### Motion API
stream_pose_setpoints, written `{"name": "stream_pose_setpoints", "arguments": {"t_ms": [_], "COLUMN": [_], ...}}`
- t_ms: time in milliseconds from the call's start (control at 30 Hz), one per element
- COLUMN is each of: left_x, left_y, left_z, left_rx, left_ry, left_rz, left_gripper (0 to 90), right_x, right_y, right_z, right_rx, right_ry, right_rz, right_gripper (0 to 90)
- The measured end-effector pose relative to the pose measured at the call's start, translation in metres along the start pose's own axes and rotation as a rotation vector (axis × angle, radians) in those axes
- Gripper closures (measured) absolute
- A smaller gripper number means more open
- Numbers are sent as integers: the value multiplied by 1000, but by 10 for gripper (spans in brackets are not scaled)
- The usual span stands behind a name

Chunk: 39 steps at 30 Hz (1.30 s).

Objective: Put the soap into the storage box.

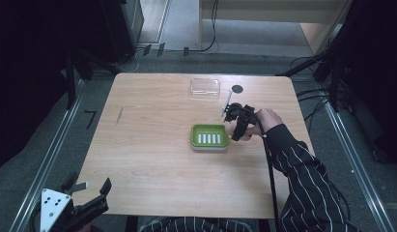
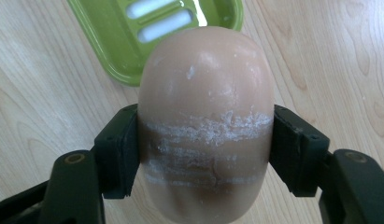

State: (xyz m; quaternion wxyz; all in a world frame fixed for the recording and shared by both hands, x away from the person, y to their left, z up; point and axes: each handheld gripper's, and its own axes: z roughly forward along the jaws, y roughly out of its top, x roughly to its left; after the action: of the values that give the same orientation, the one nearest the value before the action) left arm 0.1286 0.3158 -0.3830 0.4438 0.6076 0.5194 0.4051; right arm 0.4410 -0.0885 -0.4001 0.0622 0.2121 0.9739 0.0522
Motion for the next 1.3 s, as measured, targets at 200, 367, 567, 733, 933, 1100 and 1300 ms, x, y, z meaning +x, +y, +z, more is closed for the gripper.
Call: {"name": "stream_pose_setpoints", "arguments": {"t_ms": [200, 367, 567, 733, 933, 1100, 1300], "left_x": [1, 1, 1, 1, 1, 2, 2], "left_y": [-1, -1, -1, -2, -3, -3, -4], "left_z": [-2, -4, -5, -7, -9, -12, -14], "left_rx": [-3, -3, -3, -4, -4, -3, -4], "left_ry": [5, 8, 14, 20, 26, 33, 44], "left_rz": [-4, -4, -4, -5, -9, -8, -12], "left_gripper": [72, 72, 72, 72, 72, 72, 72], "right_x": [4, 7, 9, 9, 12, 14, 16], "right_y": [10, 18, 23, 25, 30, 35, 40], "right_z": [0, 0, 0, 0, 1, 2, 3], "right_rx": [-3, -4, -13, -12, -13, -17, -13], "right_ry": [2, 1, 1, -2, -2, -1, 5], "right_rz": [-37, -55, -73, -76, -97, -114, -130], "right_gripper": [337, 337, 337, 337, 337, 337, 337]}}
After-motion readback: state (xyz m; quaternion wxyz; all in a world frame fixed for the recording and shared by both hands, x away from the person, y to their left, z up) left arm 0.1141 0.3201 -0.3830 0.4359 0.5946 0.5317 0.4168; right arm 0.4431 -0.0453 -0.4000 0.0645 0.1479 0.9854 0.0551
